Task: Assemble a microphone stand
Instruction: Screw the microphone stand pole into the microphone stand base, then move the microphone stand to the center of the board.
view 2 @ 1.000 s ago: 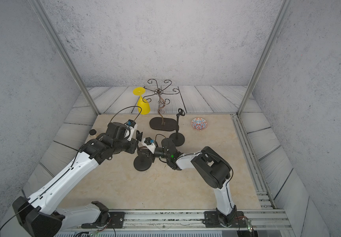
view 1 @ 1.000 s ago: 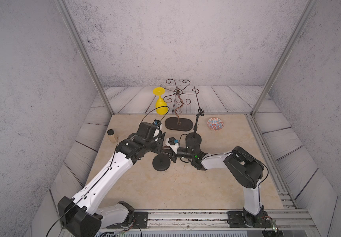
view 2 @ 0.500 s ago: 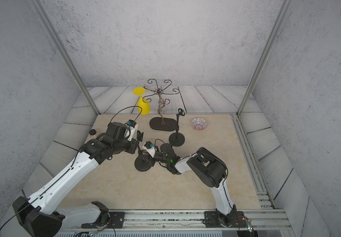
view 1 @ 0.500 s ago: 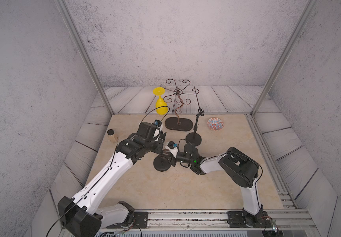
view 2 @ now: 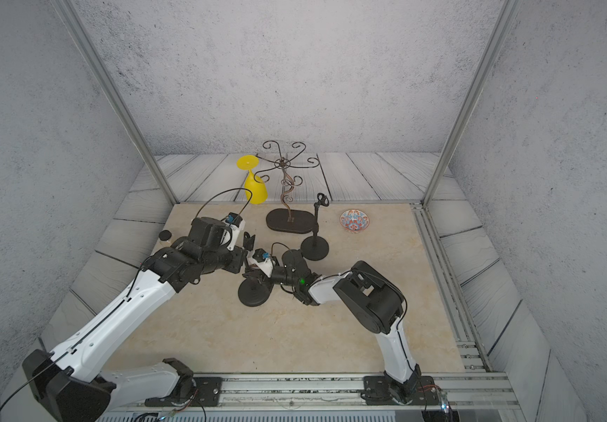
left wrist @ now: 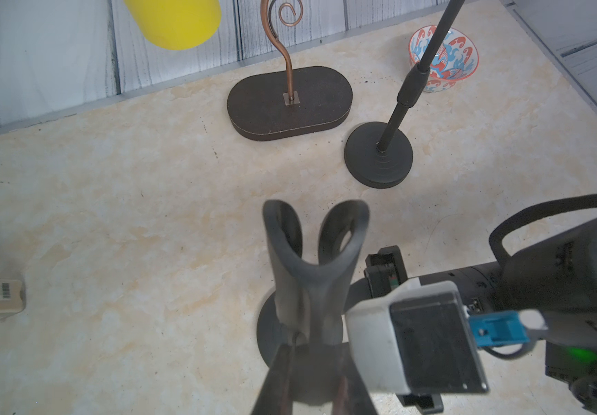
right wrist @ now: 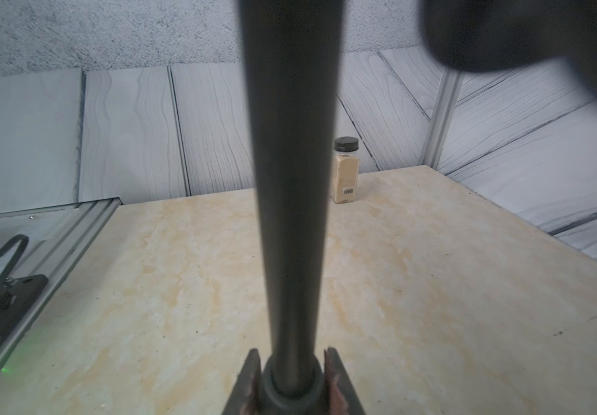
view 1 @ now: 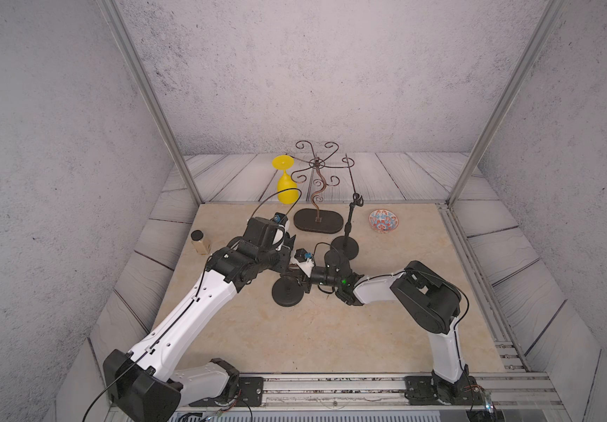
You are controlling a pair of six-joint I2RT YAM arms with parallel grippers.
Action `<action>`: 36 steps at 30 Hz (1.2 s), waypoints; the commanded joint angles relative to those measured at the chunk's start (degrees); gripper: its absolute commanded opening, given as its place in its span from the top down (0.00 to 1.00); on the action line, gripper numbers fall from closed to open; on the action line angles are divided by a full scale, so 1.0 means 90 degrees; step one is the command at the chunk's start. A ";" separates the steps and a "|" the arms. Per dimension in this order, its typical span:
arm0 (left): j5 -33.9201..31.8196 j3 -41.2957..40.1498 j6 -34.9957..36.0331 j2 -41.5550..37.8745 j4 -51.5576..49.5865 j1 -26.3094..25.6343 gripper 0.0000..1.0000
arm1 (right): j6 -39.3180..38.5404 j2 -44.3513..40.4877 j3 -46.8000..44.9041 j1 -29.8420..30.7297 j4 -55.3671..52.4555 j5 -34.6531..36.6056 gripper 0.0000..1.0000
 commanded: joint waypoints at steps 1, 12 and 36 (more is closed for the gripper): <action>0.0199 0.0016 0.0029 -0.0038 0.0054 -0.0017 0.99 | 0.0173 0.0160 -0.0109 0.0029 -0.0022 0.0798 0.90; 0.0256 -0.0007 0.0032 -0.0055 0.0067 -0.0007 0.99 | 0.0673 0.1301 -0.0071 0.1930 0.1418 0.9298 1.00; 0.0188 -0.0014 -0.0016 -0.0219 0.0046 0.0090 0.85 | 0.0406 0.0312 -0.1299 0.1228 0.1904 0.3688 0.37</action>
